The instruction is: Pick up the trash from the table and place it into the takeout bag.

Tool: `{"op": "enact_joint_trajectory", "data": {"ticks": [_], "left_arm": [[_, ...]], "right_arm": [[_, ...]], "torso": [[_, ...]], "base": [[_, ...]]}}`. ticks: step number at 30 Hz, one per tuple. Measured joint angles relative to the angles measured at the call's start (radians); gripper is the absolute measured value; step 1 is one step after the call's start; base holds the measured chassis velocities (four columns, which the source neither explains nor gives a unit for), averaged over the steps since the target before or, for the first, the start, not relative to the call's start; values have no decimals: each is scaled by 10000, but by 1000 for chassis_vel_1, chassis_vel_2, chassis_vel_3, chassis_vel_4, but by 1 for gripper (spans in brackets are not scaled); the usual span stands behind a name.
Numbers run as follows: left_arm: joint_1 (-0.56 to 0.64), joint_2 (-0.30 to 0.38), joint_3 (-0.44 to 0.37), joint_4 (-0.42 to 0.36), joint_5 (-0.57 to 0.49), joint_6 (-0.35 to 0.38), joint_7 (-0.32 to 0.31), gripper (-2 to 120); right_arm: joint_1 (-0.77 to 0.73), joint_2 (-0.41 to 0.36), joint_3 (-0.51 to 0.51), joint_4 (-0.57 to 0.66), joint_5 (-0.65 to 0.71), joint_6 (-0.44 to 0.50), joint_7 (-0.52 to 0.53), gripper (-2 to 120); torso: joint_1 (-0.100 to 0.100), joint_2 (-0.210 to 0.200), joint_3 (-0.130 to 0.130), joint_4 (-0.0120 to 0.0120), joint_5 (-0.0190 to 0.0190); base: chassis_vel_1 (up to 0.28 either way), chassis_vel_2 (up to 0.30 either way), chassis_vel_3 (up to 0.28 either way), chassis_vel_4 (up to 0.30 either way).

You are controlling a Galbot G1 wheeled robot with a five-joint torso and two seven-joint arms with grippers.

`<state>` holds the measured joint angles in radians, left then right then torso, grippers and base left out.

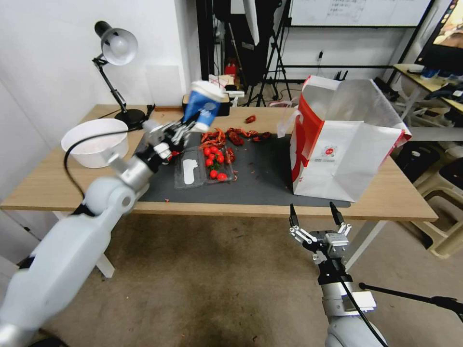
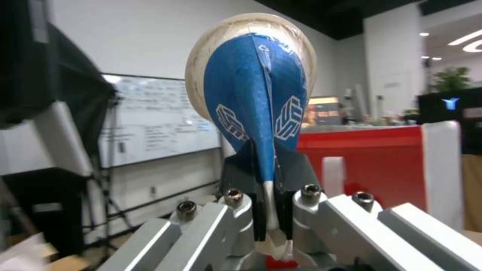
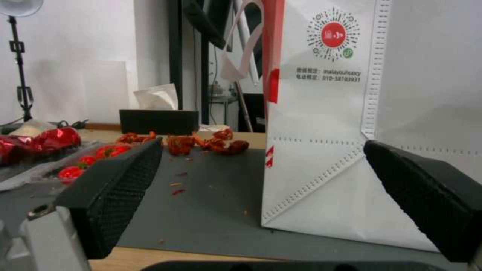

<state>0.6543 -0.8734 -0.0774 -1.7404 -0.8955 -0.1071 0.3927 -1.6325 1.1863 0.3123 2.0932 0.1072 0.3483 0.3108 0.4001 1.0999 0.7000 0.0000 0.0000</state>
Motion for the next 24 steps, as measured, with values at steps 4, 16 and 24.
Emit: {"op": "enact_joint_trajectory", "data": {"ticks": [4,16,24], "left_arm": [[-1938,-15,1769,560,-628,194,-45,2],[-6688,-2160,5867,2362,-1790,479,-529,2],[-8477,-4099,7166,4203,-2042,465,-552,2]], "right_arm": [[64,30,42,-53,-10,-12,4,100],[42,174,160,-189,-123,84,26,100],[60,227,189,-208,-139,122,55,100]], "torso": [[0,0,1,0,2],[1,0,1,-4,4],[1,-1,0,0,2]], "base": [[0,0,0,0],[0,0,0,0],[0,0,0,0]]}}
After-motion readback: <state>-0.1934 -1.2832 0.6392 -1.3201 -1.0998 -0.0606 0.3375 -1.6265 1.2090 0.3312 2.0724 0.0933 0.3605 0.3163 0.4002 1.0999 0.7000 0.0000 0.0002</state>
